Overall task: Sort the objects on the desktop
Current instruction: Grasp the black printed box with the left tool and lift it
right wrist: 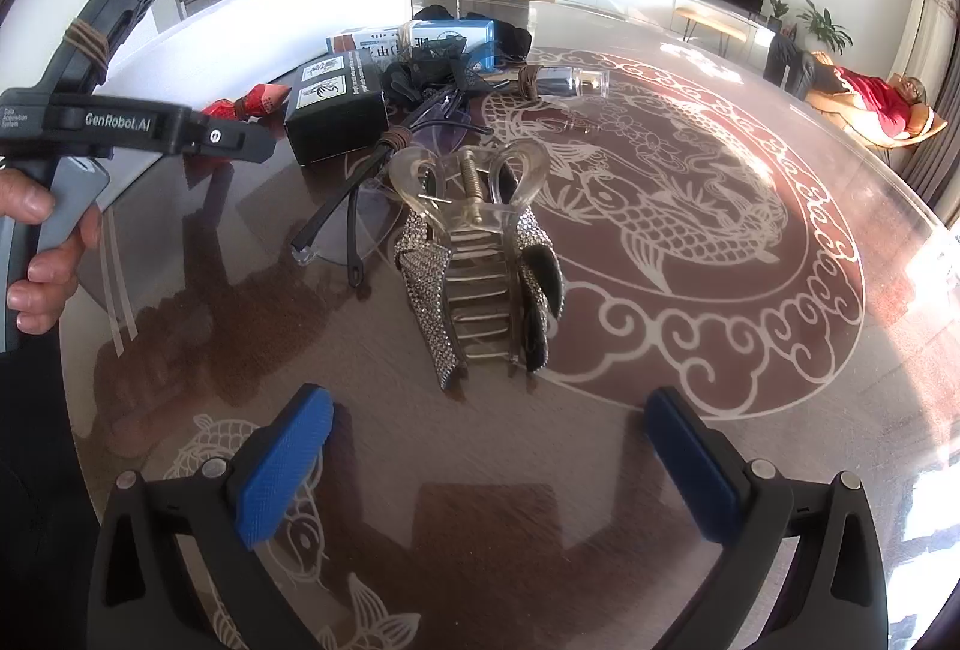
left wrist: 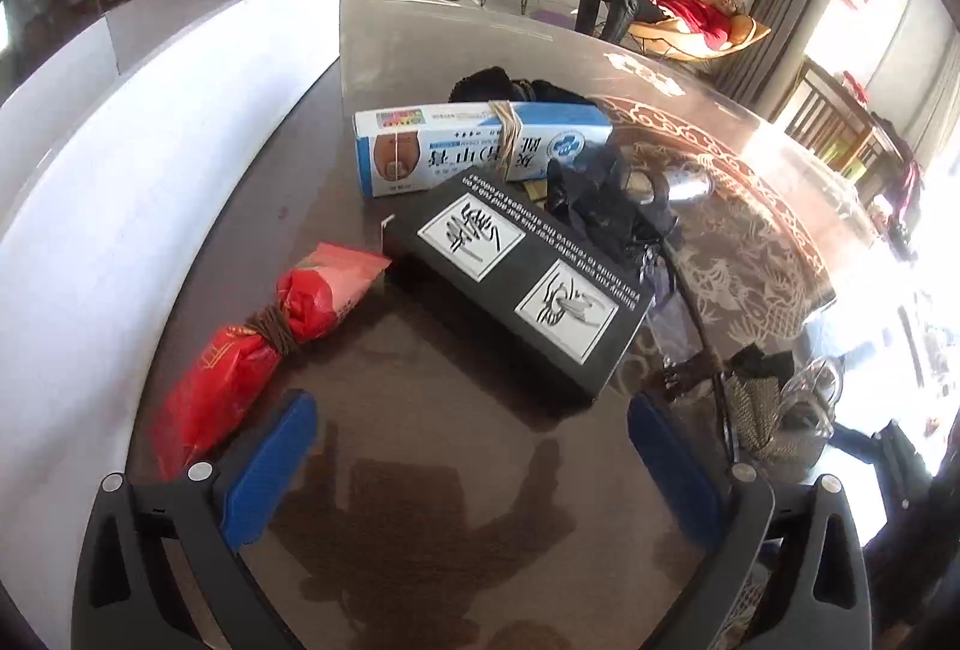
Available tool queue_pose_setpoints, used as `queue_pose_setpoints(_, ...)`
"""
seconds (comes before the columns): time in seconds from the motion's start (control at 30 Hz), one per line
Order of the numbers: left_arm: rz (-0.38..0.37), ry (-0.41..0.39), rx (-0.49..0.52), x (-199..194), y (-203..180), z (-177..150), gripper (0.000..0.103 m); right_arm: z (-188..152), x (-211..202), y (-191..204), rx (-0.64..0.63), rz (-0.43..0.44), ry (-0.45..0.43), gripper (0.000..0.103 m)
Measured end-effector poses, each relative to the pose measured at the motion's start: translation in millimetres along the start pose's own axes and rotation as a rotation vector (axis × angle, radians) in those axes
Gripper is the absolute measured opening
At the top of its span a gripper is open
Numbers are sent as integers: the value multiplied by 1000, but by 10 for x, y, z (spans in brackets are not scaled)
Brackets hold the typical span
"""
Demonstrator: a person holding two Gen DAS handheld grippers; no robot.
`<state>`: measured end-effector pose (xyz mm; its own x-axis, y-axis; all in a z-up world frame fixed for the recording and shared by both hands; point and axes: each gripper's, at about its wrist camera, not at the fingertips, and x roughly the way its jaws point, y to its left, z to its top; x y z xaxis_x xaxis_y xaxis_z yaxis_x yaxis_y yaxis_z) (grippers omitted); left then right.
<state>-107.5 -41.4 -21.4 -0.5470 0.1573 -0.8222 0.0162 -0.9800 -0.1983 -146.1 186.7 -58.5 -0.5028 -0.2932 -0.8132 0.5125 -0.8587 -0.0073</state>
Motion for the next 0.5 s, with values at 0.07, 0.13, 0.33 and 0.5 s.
queue_pose_setpoints(0.07,6,-30,-68,37,-60,205,103,5,7,1,0,0,0,103)
queue_pose_setpoints(0.13,26,-16,-102,210,-156,403,103,5,8,1,0,0,0,103)
queue_pose_setpoints(0.33,110,49,-124,568,-183,371,103,4,7,1,0,0,0,103)
queue_pose_setpoints(0.5,101,21,-112,372,42,150,99,2,2,0,0,0,0,103)
